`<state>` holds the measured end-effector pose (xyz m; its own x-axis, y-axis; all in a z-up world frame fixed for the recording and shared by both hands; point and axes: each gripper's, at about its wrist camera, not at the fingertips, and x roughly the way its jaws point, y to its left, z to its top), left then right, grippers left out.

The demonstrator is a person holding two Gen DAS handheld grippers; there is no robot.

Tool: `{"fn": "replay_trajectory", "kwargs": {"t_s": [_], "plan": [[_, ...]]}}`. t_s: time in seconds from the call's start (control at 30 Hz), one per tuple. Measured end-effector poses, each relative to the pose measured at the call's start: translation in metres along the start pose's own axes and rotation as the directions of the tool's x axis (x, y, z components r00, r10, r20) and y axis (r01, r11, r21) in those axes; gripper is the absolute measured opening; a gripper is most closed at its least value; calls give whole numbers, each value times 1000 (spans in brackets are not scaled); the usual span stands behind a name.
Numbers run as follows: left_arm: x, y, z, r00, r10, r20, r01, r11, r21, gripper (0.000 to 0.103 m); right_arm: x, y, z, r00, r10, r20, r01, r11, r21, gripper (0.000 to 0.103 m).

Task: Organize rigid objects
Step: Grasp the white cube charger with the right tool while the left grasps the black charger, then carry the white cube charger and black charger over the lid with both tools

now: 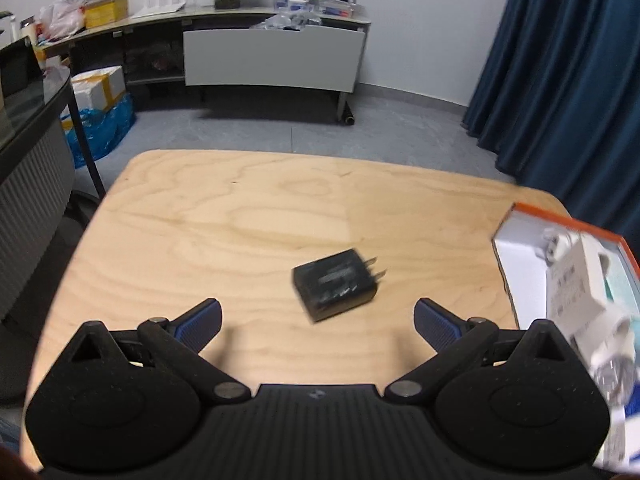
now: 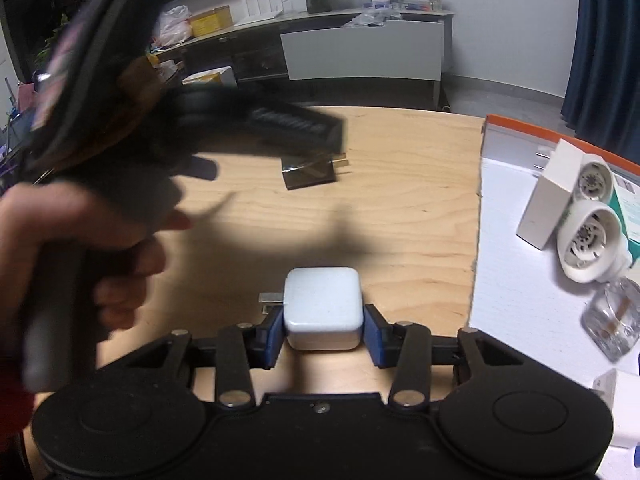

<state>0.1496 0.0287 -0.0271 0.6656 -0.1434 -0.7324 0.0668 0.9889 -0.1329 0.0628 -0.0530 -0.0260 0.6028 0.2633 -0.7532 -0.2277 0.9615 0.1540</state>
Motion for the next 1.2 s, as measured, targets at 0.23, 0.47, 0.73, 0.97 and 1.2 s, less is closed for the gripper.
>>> {"fn": "replay_trajectory", "kwargs": {"t_s": [0.23, 0.47, 0.73, 0.97, 1.2], "plan": [[27, -13, 3, 998, 63, -20, -64, 996, -58, 103, -1, -2, -2, 1000, 2, 6, -1, 1000, -21, 51], [22, -20, -1, 990, 124, 66, -128, 990, 66, 57, -5, -6, -1, 1000, 7, 23, -7, 1000, -6, 51], [6, -2, -10, 995, 80, 58, -83, 995, 53, 56, -15, -7, -3, 999, 6, 43, -6, 1000, 1, 51], [-28, 7, -19, 994, 82, 77, -85, 996, 27, 56, -33, 4, -7, 998, 2, 69, -2, 1000, 4, 51], [-66, 15, -35, 991, 103, 83, -103, 995, -8, 56, -57, 11, -9, 995, 0, 99, -1, 1000, 9, 51]]}}
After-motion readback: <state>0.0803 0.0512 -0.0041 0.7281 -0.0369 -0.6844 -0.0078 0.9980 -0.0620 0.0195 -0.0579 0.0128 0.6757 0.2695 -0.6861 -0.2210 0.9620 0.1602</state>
